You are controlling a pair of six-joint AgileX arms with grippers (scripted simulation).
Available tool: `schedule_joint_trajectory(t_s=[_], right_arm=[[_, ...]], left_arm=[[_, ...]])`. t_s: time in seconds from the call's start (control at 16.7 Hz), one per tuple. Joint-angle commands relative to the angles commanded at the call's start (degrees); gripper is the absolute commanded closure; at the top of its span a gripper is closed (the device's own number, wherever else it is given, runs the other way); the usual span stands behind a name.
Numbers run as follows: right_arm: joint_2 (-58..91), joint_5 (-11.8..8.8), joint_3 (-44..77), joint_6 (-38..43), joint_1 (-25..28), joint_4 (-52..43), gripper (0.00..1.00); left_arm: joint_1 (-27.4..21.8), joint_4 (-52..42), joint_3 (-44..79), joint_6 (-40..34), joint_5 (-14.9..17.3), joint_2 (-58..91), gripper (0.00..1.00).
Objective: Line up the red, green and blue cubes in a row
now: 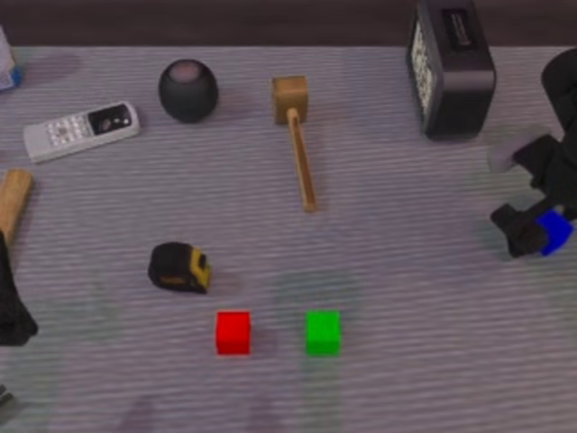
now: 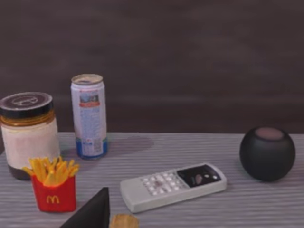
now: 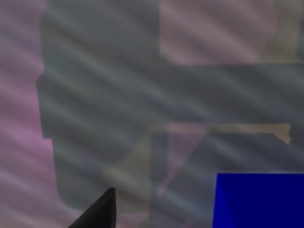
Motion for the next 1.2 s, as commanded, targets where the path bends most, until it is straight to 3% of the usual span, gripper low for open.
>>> schedule_joint_trajectory(t_s=[0.06, 0.84, 1.2], right_arm=[[0.0, 0.0, 0.0, 0.0, 0.0, 0.0, 0.0], [0.0, 0.0, 0.0, 0.0, 0.0, 0.0, 0.98], [0.0, 0.0, 0.0, 0.0, 0.0, 0.0, 1.0]], left_arm=[[0.0, 0.0, 0.0, 0.0, 0.0, 0.0, 0.0], [0.0, 0.0, 0.0, 0.0, 0.0, 0.0, 0.0], [0.0, 0.0, 0.0, 0.0, 0.0, 0.0, 0.0]])
